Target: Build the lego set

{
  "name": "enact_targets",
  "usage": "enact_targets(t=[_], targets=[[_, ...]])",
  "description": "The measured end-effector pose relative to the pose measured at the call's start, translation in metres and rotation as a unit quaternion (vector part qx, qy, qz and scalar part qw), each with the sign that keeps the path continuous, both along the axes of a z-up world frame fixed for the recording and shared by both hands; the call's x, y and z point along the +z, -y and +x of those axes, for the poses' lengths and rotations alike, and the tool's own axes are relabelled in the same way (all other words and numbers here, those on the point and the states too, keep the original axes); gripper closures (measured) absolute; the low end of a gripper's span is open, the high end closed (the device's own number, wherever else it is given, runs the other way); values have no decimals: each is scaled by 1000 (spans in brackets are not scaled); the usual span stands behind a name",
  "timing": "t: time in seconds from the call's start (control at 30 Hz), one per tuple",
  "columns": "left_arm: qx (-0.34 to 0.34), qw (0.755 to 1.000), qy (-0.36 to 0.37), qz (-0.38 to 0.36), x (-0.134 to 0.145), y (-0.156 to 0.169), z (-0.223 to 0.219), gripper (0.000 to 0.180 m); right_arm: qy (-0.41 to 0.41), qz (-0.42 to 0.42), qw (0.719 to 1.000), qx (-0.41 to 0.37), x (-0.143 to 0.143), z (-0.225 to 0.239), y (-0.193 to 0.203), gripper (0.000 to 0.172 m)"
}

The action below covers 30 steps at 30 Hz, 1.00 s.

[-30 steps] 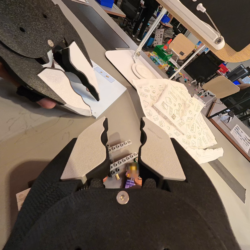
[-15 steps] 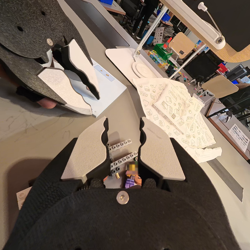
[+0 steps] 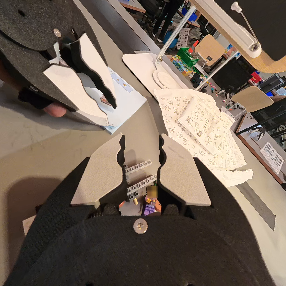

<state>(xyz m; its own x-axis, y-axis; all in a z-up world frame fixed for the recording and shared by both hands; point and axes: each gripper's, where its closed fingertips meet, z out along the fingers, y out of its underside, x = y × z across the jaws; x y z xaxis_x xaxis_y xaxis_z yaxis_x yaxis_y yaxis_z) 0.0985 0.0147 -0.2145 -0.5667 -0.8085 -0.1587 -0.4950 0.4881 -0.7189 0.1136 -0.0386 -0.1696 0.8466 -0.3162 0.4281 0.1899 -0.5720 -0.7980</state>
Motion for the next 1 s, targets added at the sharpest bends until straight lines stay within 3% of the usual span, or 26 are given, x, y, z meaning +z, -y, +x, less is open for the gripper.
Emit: enact_targets(t=[0.17, 0.27, 0.47, 0.63, 1.0], targets=[[18, 999, 1, -40, 9, -5, 0, 148, -43, -8, 997, -57, -3, 7, -4, 136], [26, 998, 0, -58, 11, -8, 0, 148, -131, -4, 989, -70, -12, 1, -14, 137], [45, 996, -2, -80, 17, -13, 1, 149, -304, 5, 952, 22, -22, -32, -39, 137], [64, 993, -10, -95, 20, -20, 2, 149, -402, 15, 915, 40, -26, -38, -55, 136], [67, 988, -42, -135, 20, -15, -1, 149, -358, -73, 931, 2, -44, -30, -55, 130]])
